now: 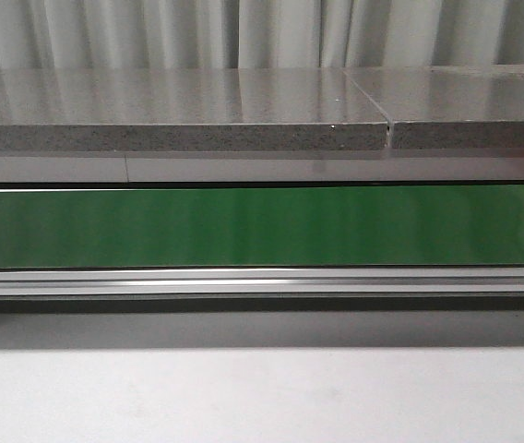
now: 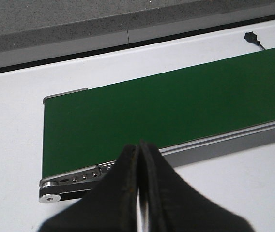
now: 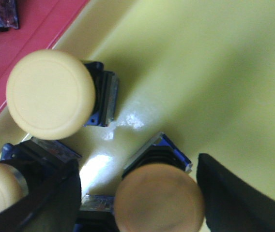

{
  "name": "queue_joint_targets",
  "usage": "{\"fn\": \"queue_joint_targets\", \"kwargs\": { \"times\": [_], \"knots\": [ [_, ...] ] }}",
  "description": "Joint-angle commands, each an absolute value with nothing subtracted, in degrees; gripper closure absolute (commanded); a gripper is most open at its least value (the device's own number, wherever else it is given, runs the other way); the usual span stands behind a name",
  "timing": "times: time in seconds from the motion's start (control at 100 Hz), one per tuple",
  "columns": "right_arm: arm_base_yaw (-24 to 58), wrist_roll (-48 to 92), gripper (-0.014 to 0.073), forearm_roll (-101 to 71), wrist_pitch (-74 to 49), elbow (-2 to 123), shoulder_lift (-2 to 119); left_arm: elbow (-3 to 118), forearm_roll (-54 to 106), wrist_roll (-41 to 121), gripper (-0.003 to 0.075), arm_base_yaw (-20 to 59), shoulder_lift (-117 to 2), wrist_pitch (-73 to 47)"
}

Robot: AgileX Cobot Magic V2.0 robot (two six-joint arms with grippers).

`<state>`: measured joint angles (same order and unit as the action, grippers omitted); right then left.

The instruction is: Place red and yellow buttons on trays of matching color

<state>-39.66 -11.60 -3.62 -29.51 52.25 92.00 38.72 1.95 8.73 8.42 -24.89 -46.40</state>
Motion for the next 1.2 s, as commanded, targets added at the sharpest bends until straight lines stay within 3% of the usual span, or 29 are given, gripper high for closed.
{"fn": "queue_joint_targets", "kwargs": {
  "times": [0.0, 0.38, 0.47, 0.57, 0.72, 0.79, 1.19],
  "knots": [
    [-40.0, -11.6, 0.0064, -4.3, -27.3, 53.7, 90.0, 40.2, 2.4, 8.6, 0.0741, 9.0, -25.4, -42.5],
    [-39.9, -11.5, 0.0065, -3.3, -29.4, 53.7, 81.9, 40.2, 2.4, 8.6, 0.0741, 9.0, -25.4, -42.5],
    [-39.6, -9.7, 0.0099, -3.2, -30.7, 53.7, 78.6, 40.2, 2.4, 8.6, 0.0741, 9.0, -25.4, -42.5],
    [-38.8, -7.4, 0.0213, -3.2, -31.0, 53.7, 73.8, 40.2, 2.4, 8.6, 0.0741, 9.0, -25.4, -42.5],
    [-34.4, -6.8, 0.0560, -3.6, -32.3, 53.7, 67.4, 40.2, 2.4, 8.6, 0.0741, 9.0, -25.4, -42.5],
    [-31.5, -5.3, 0.0665, -3.6, -32.7, 53.7, 65.6, 40.2, 2.4, 8.6, 0.0741, 9.0, -25.4, -42.5],
    [-10.2, -2.8, 0.0659, -3.6, -32.1, 53.7, 57.7, 40.2, 2.4, 8.6, 0.0741, 9.0, -25.4, -42.5]
  ]
}}
